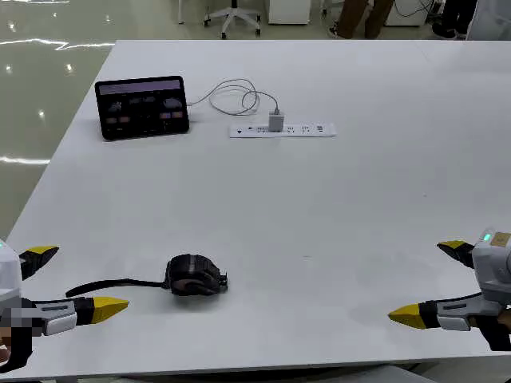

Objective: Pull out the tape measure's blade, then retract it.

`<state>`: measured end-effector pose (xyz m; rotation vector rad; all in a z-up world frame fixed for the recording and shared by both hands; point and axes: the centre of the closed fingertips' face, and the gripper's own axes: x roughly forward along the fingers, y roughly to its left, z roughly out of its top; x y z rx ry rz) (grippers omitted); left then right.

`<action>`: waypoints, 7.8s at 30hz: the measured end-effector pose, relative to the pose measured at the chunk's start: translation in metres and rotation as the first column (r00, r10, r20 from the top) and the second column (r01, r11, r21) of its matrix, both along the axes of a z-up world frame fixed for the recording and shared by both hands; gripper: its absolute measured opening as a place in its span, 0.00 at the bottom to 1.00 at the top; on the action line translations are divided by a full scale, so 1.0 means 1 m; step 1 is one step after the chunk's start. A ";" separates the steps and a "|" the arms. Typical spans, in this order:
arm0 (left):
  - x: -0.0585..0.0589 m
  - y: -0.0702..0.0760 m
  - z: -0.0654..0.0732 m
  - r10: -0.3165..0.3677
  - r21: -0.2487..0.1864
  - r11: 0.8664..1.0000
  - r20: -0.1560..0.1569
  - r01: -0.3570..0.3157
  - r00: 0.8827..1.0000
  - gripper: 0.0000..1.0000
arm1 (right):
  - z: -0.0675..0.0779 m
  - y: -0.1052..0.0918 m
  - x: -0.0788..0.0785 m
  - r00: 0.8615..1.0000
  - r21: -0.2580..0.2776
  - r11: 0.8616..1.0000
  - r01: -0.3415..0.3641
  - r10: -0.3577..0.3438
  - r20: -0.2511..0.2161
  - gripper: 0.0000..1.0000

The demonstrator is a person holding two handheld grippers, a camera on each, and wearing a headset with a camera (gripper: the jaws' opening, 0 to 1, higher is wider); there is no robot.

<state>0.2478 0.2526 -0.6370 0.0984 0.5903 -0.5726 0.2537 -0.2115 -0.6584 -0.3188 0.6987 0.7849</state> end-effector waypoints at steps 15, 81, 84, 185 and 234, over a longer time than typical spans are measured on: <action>0.003 -0.003 -0.001 -0.013 -0.005 1.000 -0.004 0.013 1.000 1.00 | -0.002 -0.007 -0.006 1.000 -0.002 1.000 0.014 -0.014 -0.004 1.00; 0.037 -0.139 -0.065 -0.626 0.251 0.698 -0.239 0.670 0.742 0.55 | -0.037 0.224 0.033 0.866 0.024 0.865 -0.500 0.501 0.000 0.94; 0.040 -0.146 -0.068 -0.637 0.247 0.689 -0.242 0.681 0.732 0.47 | -0.048 0.233 0.022 0.817 -0.018 0.817 -0.576 0.576 -0.019 0.90; 0.039 -0.147 -0.082 -0.682 0.264 0.629 -0.264 0.732 0.682 0.32 | -0.101 0.301 0.028 0.731 -0.029 0.731 -0.681 0.678 -0.071 0.11; 0.038 -0.143 -0.082 -0.690 0.264 0.631 -0.239 0.729 0.684 0.32 | -0.101 0.260 0.029 0.755 -0.046 0.755 -0.654 0.648 -0.106 0.11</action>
